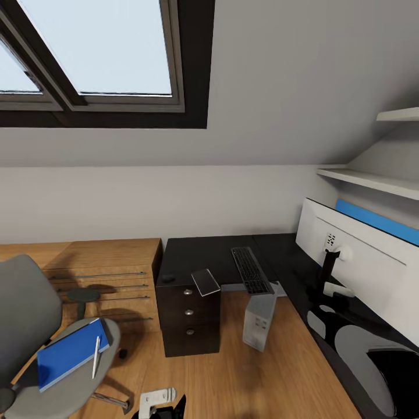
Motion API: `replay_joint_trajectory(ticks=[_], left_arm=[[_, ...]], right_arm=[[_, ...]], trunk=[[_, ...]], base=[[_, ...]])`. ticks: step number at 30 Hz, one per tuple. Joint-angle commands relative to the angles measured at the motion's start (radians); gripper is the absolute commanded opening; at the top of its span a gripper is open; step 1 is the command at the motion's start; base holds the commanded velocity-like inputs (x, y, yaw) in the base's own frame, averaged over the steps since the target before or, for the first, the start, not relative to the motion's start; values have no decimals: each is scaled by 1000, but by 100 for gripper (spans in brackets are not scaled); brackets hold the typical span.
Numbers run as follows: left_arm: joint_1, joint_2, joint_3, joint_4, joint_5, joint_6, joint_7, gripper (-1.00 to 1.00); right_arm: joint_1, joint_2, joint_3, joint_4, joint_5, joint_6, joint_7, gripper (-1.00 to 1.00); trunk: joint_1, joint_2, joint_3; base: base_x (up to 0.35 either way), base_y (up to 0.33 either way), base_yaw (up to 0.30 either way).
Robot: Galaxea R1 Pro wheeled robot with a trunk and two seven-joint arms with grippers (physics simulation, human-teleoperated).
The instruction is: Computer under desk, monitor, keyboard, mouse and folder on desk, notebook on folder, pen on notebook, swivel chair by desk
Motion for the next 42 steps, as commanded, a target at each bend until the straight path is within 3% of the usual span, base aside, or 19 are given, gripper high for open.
replay_joint_trajectory(ticks=[1,3,42], left_arm=[[-1,1,-3,-4,17,-4,6,100],[-2,1,1,-16,62,-2,6,100],[-2,-1,-2,-16,64,-2,6,100]], right_arm=[[0,0,9,1,-10,-3,-2,100],[0,-1,10,2,-10,-5,0,100],[0,-30,9,4,-15,-12,23,100]], trunk=[[4,-8,-4],[12,-22,-10],[161,-295,-132]], base=[[0,0,0],[0,0,0],[0,0,0]])
